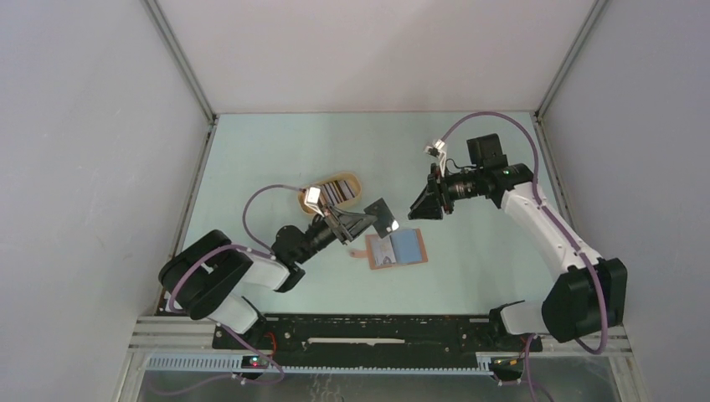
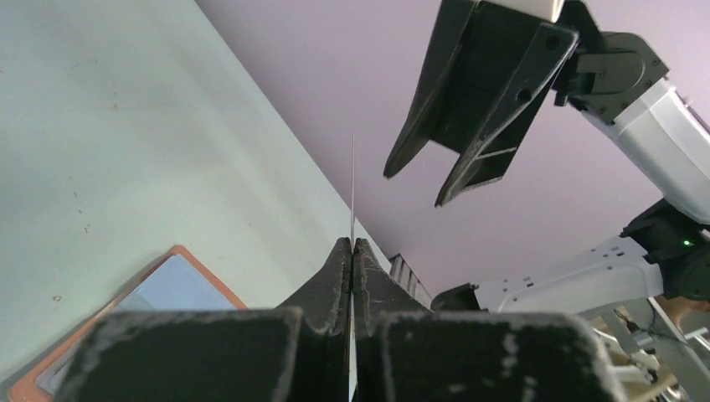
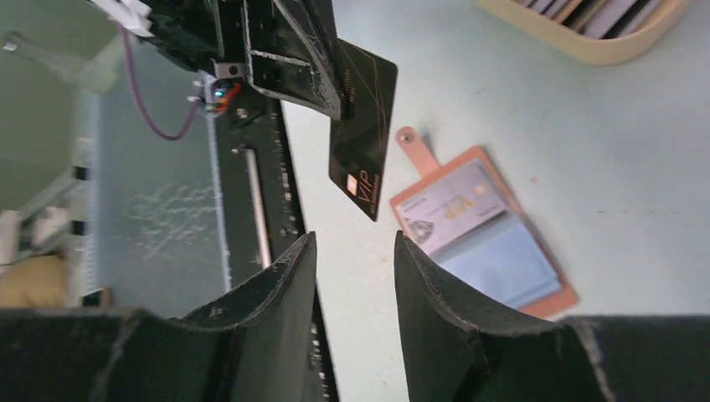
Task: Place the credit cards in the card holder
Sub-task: Insert the credit card into the card holder.
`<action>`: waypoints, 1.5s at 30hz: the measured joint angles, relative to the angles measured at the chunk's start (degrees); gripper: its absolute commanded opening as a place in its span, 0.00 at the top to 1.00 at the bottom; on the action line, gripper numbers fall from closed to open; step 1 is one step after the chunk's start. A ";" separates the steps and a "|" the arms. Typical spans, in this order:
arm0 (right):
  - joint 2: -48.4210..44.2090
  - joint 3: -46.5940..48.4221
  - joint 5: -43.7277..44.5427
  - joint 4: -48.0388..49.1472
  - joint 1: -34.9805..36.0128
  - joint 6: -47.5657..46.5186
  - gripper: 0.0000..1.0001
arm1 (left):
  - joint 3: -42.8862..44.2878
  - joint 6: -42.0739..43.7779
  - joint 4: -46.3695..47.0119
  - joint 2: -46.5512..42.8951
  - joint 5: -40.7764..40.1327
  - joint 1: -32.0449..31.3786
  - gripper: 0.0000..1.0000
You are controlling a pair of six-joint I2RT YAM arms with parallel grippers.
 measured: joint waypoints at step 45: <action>28.87 6.29 26.88 -9.11 6.91 -5.53 0.68 | 10.45 6.01 -44.65 5.86 13.07 0.87 1.00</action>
